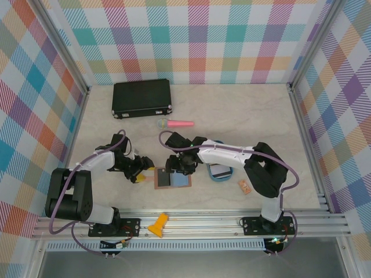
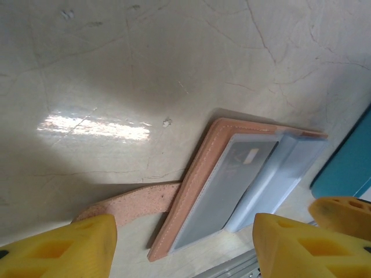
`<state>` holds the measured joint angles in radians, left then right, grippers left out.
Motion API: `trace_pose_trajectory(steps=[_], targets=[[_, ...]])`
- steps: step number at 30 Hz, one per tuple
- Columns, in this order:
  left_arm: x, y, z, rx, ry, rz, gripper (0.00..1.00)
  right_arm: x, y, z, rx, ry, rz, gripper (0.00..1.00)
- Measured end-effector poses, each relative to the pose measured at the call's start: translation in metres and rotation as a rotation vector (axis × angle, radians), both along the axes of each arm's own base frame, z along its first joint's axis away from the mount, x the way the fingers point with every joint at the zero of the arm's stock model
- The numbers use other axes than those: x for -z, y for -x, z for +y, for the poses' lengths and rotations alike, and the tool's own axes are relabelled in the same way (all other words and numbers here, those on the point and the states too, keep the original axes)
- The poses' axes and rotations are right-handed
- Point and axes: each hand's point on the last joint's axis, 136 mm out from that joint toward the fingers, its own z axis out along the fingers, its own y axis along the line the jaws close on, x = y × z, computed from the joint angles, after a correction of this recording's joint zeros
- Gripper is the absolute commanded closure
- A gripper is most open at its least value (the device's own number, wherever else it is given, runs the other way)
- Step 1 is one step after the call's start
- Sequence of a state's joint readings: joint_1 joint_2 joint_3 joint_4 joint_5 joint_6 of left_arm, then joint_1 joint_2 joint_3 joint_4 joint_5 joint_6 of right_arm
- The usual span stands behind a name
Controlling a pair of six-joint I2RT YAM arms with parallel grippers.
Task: Put the credit cards into the card holder
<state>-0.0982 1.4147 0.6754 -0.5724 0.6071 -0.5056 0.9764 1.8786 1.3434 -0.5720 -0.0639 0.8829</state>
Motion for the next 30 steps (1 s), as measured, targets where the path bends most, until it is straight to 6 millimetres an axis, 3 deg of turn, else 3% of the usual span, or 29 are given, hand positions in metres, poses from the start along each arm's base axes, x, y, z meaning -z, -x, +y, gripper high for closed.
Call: trace_pose_trajectory(steps=[14, 30], targets=[[0.008, 0.004, 0.002, 0.001, -0.033, 0.017, 0.37, 0.030, 0.004, -0.001, -0.036, 0.036, 0.069, 0.43], [0.010, 0.002, 0.000, -0.009, -0.020, 0.021, 0.37, 0.026, 0.007, 0.025, -0.070, -0.077, 0.106, 0.43]])
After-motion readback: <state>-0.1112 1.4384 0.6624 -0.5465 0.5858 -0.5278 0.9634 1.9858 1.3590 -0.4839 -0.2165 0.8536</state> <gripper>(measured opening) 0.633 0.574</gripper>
